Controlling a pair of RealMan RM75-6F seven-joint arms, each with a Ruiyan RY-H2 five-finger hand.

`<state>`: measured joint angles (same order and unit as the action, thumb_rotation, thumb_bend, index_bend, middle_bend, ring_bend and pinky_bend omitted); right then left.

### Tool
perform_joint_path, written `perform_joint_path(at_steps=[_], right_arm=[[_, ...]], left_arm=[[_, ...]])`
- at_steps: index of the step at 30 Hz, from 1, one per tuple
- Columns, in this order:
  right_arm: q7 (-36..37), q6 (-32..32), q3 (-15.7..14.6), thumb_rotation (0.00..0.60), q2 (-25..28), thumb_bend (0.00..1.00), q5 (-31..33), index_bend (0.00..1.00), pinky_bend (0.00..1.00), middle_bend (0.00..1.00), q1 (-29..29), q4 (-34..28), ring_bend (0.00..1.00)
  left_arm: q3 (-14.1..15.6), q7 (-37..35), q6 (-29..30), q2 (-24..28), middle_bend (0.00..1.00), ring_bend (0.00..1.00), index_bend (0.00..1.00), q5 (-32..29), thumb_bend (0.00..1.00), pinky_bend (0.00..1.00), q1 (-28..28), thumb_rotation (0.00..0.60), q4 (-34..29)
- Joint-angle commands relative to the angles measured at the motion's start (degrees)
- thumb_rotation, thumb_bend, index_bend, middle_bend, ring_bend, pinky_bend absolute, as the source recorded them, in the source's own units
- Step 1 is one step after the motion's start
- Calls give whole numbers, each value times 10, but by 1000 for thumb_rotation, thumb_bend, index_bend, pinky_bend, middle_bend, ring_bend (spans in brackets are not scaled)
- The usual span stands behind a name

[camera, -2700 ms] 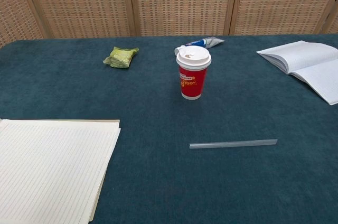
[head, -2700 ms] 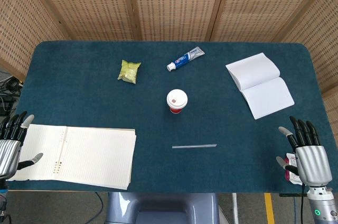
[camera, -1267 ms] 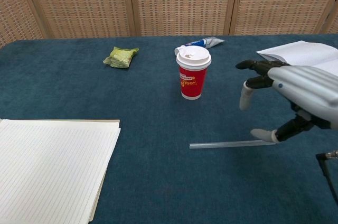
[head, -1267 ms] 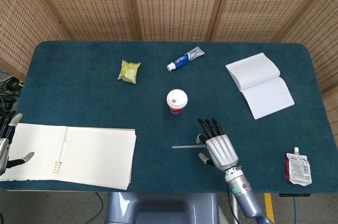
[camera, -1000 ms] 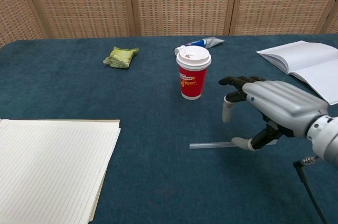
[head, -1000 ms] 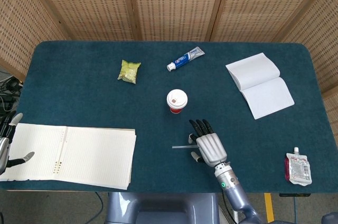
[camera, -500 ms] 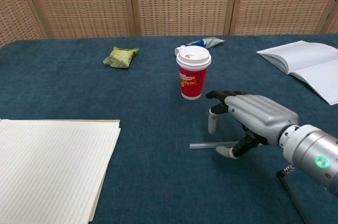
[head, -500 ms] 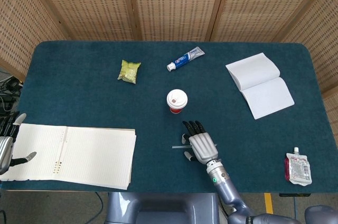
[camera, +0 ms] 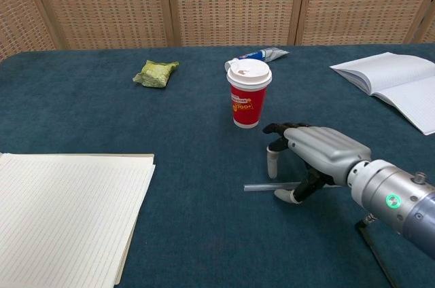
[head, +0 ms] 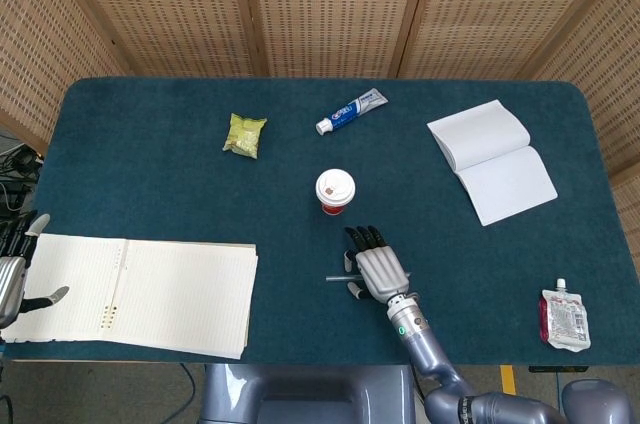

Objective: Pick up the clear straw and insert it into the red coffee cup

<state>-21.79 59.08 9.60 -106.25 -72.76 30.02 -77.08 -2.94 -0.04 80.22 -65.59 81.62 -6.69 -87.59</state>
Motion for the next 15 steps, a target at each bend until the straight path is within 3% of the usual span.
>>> perform_joint_path(at_steps=[1, 15], right_arm=[[0, 0, -1, 600, 0, 484, 2, 548, 0, 161, 2, 1, 0], [-9, -7, -9, 600, 3, 545, 20, 564, 0, 170, 9, -4, 0]], left_arm=[[0, 0, 0, 0, 0, 0, 0, 0, 0, 0, 0, 600, 0], [1, -4, 1, 1, 0, 0, 0, 1, 0, 0, 0, 600, -1]])
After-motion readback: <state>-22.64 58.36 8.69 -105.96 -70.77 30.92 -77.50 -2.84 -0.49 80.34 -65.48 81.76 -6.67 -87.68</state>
